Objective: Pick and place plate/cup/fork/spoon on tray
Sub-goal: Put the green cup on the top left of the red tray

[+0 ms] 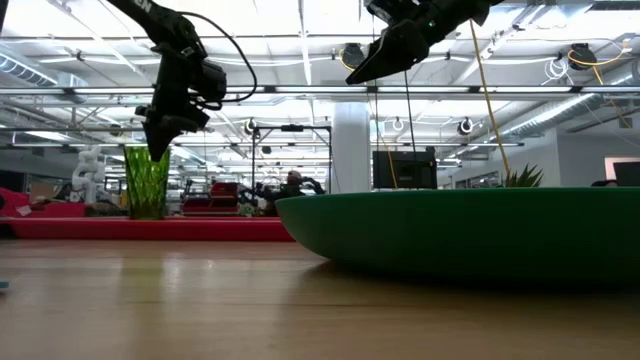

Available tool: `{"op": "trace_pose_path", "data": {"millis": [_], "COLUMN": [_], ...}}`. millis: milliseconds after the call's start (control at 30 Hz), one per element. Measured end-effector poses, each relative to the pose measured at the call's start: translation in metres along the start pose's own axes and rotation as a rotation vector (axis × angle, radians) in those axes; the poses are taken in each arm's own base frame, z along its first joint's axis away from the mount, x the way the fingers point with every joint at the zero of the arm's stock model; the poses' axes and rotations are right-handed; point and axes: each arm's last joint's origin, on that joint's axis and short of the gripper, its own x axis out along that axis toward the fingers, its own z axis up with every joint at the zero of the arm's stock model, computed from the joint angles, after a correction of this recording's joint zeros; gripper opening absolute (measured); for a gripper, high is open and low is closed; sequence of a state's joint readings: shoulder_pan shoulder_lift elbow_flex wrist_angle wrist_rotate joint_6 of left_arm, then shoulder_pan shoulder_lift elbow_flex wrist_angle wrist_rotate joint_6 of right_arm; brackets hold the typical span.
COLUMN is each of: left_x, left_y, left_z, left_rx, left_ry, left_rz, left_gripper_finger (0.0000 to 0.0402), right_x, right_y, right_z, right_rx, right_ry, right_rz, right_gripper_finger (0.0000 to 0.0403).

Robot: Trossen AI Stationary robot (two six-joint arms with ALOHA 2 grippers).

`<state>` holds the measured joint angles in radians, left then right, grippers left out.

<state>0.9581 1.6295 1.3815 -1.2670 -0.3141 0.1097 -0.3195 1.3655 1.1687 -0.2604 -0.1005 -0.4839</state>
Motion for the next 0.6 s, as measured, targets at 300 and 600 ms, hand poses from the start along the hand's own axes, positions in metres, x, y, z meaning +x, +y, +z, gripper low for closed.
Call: {"op": "trace_pose_path", "data": {"millis": [300, 600], "left_x": [0.0, 0.0], "left_y": [0.0, 0.0002], "left_z": [0.0001, 0.0015], "left_rx": [-0.001, -0.006], "left_ry": [-0.001, -0.015], "left_rz": [0.0, 0.002], "left_gripper_finger": [0.0053, 0.0107], "right_x": [0.0, 0.0], "right_y": [0.0002, 0.0002], "right_z": [0.0001, 0.0001], "right_rx": [0.011, 0.011], "right_ry": [0.0, 0.0], "right_rz": [0.001, 0.001], "right_gripper_finger": [0.0396, 0.0396]}}
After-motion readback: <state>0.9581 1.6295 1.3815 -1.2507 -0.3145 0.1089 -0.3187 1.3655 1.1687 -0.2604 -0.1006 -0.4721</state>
